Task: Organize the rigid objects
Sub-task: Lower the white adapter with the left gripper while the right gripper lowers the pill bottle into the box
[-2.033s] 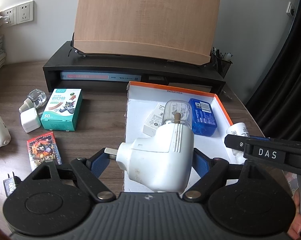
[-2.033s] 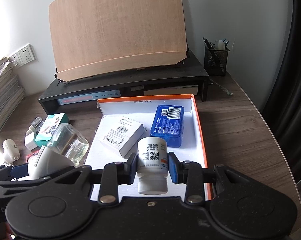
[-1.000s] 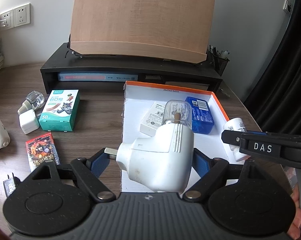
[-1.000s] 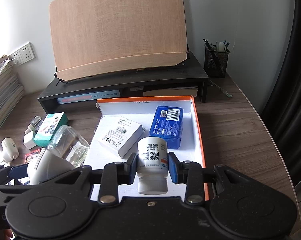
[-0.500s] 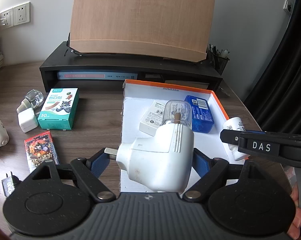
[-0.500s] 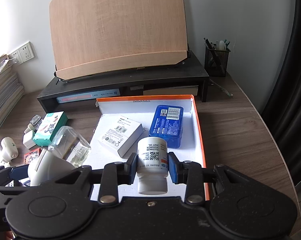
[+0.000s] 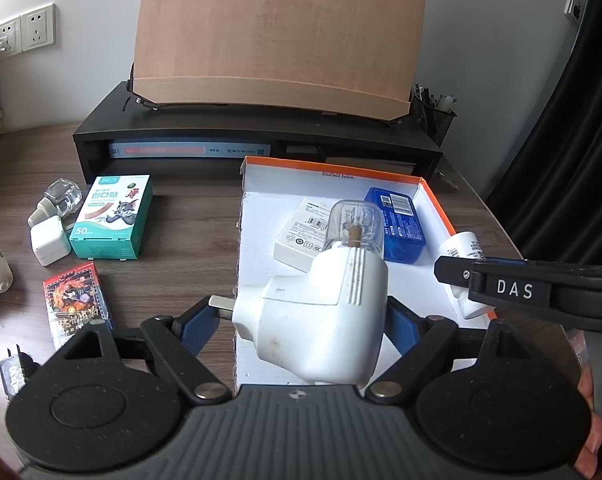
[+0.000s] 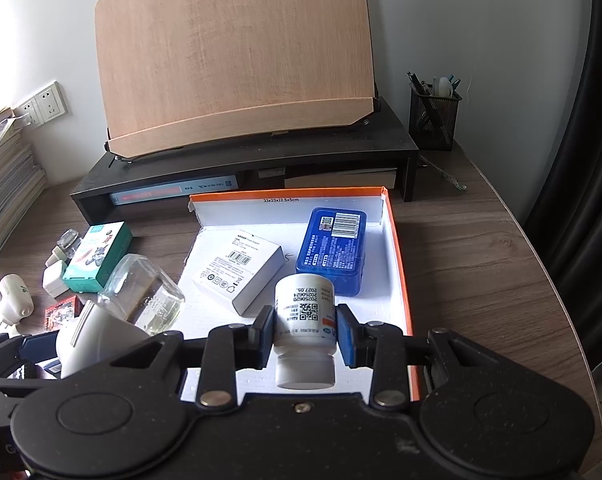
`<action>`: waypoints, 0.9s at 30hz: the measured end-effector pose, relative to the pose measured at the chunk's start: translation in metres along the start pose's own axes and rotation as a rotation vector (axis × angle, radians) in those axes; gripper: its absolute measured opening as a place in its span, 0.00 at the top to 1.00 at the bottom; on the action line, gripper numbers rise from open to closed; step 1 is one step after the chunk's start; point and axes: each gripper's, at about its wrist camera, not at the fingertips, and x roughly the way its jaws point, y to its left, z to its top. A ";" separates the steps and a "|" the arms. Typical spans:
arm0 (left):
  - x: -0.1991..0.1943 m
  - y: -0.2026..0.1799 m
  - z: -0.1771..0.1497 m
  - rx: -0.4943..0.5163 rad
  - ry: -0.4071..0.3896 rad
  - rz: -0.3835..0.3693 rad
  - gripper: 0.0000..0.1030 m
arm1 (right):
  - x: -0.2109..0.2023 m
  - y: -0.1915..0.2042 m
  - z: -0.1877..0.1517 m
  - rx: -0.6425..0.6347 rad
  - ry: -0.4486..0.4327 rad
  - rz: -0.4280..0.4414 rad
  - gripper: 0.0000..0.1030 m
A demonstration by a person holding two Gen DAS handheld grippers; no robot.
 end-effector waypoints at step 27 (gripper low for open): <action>0.014 -0.009 0.002 0.036 0.031 -0.018 0.14 | 0.011 -0.006 0.004 0.010 0.014 -0.008 0.61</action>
